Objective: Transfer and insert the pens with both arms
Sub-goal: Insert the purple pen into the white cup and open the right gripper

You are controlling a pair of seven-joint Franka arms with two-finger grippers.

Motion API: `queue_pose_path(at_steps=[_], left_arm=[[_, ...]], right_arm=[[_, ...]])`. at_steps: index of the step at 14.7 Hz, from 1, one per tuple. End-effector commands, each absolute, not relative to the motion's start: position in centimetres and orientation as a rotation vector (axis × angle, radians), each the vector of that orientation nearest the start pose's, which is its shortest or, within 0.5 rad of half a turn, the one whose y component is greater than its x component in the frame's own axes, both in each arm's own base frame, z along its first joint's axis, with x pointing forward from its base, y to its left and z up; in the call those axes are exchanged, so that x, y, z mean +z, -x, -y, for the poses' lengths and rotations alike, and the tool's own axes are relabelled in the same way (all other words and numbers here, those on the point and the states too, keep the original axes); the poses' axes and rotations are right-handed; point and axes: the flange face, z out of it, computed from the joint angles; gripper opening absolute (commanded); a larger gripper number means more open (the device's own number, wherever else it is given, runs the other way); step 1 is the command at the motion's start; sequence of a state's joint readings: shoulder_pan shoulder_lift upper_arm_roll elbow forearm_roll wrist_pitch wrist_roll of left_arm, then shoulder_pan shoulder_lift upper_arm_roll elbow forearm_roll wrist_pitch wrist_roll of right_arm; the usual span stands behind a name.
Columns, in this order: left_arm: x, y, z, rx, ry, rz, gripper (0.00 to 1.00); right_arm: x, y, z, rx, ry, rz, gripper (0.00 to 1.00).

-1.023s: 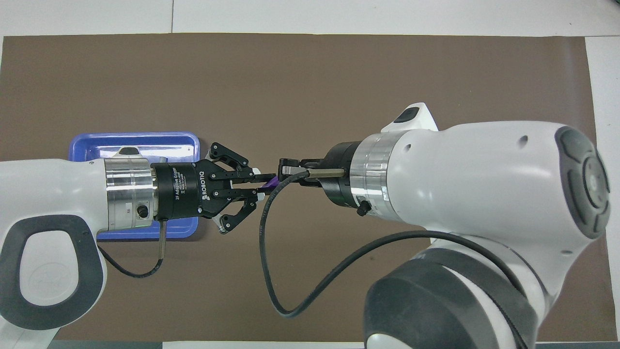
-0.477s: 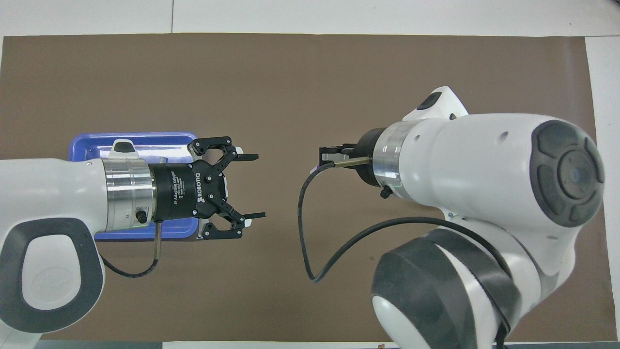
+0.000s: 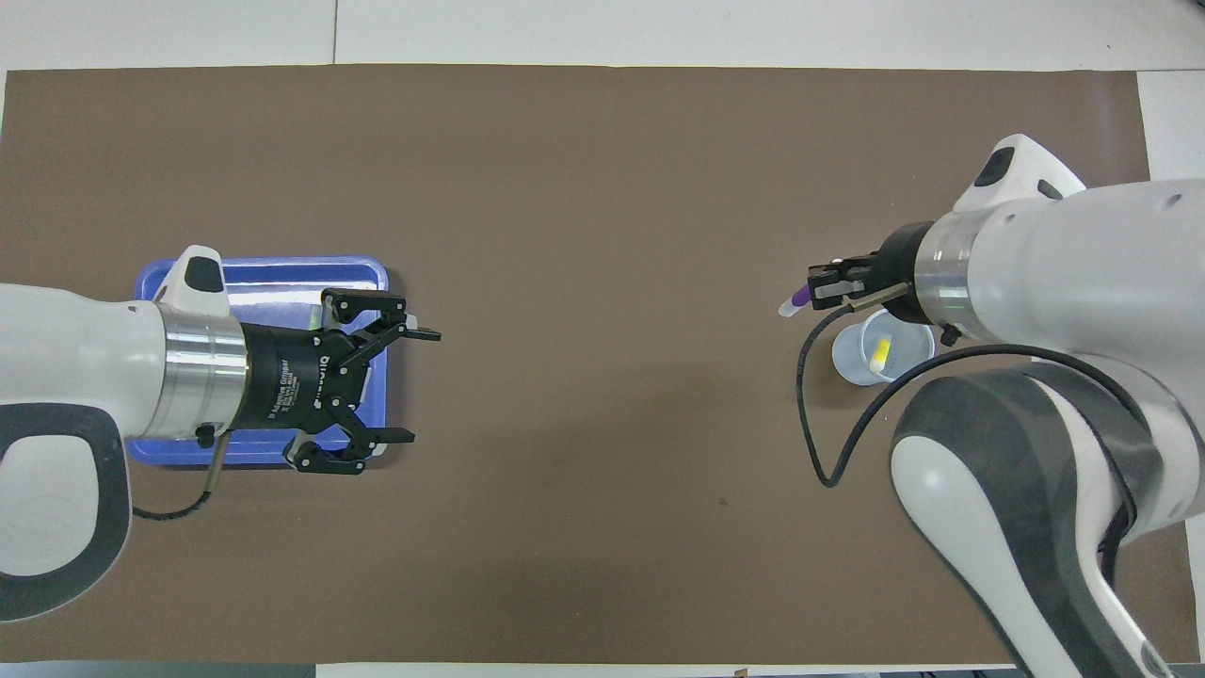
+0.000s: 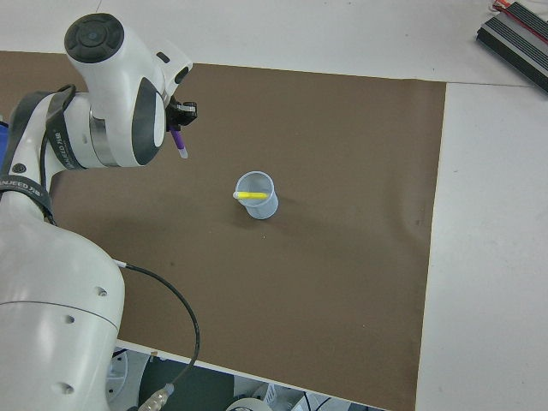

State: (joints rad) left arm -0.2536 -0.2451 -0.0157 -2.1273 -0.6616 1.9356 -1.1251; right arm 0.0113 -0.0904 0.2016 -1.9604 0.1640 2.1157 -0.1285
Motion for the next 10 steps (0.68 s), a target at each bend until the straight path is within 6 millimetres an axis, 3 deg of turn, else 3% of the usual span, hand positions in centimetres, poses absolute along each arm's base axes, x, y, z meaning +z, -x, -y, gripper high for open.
queue_pose_path(at_steps=[1,2,4,10], left_arm=[[52.3,-46.5,12.7,-0.381,-2.361,-1.172,1.00],[51.8,-46.9,11.5,-0.355,-2.396,-1.130,1.00],[49.9,-48.0,8.9,-0.316,-2.475,-1.045,1.00],[43.6,-49.9,7.2,-0.303,-2.770,-0.611,1.00]], right_arm=[[52.6,-52.9,-8.7,-0.354,3.020,0.515,0.00],[52.5,-53.2,-7.3,-0.364,3.026,0.526,0.00],[50.2,-53.0,-4.2,-0.350,3.032,0.562,0.00],[45.5,-51.7,-0.9,-0.279,3.047,0.491,0.00]])
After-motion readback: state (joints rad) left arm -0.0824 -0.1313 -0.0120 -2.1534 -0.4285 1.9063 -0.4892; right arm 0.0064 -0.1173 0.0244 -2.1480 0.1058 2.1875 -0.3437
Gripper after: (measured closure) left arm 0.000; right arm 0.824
